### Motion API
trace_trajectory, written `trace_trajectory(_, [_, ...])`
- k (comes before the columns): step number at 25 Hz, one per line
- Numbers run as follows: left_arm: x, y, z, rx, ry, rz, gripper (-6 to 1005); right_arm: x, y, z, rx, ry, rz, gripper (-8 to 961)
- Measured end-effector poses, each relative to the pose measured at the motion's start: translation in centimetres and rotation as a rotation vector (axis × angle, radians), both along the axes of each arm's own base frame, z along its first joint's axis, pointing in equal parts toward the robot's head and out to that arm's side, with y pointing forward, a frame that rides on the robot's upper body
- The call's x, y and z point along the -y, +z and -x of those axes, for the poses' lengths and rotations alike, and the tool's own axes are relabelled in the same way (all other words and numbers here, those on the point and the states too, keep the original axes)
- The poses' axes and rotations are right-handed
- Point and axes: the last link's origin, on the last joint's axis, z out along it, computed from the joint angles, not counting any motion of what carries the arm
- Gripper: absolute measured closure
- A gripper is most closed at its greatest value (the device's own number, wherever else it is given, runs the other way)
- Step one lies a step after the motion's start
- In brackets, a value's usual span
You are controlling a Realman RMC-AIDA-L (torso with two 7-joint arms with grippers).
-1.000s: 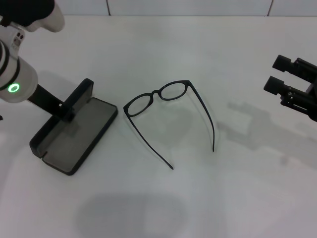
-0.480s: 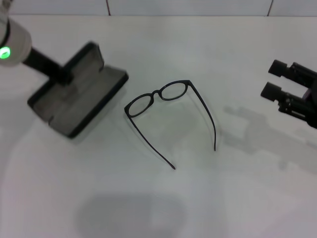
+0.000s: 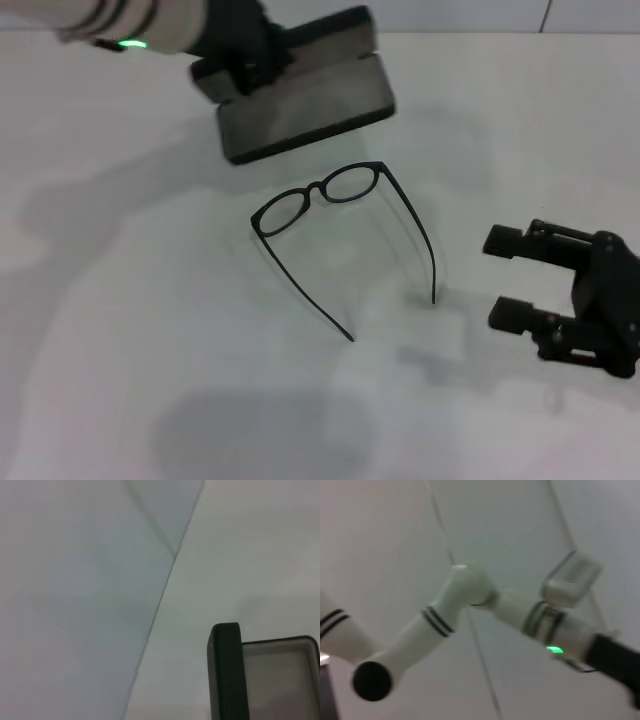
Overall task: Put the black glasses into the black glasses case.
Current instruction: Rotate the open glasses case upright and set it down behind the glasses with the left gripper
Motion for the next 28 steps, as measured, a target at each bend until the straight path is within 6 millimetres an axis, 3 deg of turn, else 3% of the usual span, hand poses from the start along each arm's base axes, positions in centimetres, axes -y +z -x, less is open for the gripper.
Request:
trace_trajectory(4, [-1.3,-2.4,0.1,-0.059,-0.147,0.014,794,0.5,-0.6,0.2,-0.016,0.001,0.02,265])
trace_trajectory(11, [-3.2,-6.2,1.3,-0.14,-0.235,0.003,793,0.9,-1.1,0.1,-0.026,-0.019,0.032,265])
trace_trajectory(17, [-2.8,-7.6,2.1,-0.175,-0.236,0.036,792,0.7,-1.2,0.1,-0.026,-0.029,0.031,266])
trace_trajectory(28, [0.1,-9.2,2.4,-0.181,-0.224,0.111,790,0.5,-1.3,0.0,-0.017,-0.037,0.024,267])
